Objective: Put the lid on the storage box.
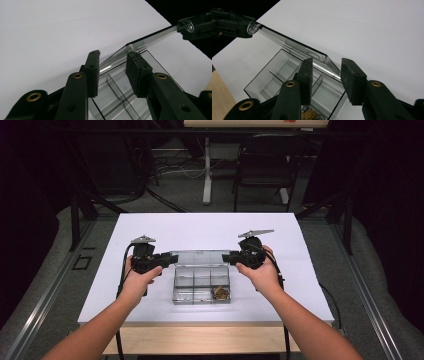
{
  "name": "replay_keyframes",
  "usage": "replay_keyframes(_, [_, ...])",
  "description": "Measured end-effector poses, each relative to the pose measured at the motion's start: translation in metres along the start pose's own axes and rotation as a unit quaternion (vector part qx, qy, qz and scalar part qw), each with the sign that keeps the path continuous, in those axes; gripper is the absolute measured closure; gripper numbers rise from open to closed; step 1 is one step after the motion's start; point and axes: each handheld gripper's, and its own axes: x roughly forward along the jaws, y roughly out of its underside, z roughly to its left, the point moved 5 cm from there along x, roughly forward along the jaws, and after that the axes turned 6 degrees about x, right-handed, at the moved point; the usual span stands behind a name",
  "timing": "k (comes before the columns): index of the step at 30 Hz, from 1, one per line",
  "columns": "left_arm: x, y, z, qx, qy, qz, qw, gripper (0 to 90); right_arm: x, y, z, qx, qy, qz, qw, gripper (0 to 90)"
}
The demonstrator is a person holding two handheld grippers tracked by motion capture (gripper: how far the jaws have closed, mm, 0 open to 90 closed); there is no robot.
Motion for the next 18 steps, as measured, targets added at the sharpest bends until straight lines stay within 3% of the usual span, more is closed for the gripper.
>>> replay_keyframes(18, [0.002,-0.0017,0.0023,-0.004,0.003,-0.007,1.0,63.7,-0.0028,0.0022,-0.0007,0.009,-0.002,-0.004,0.9999,63.8])
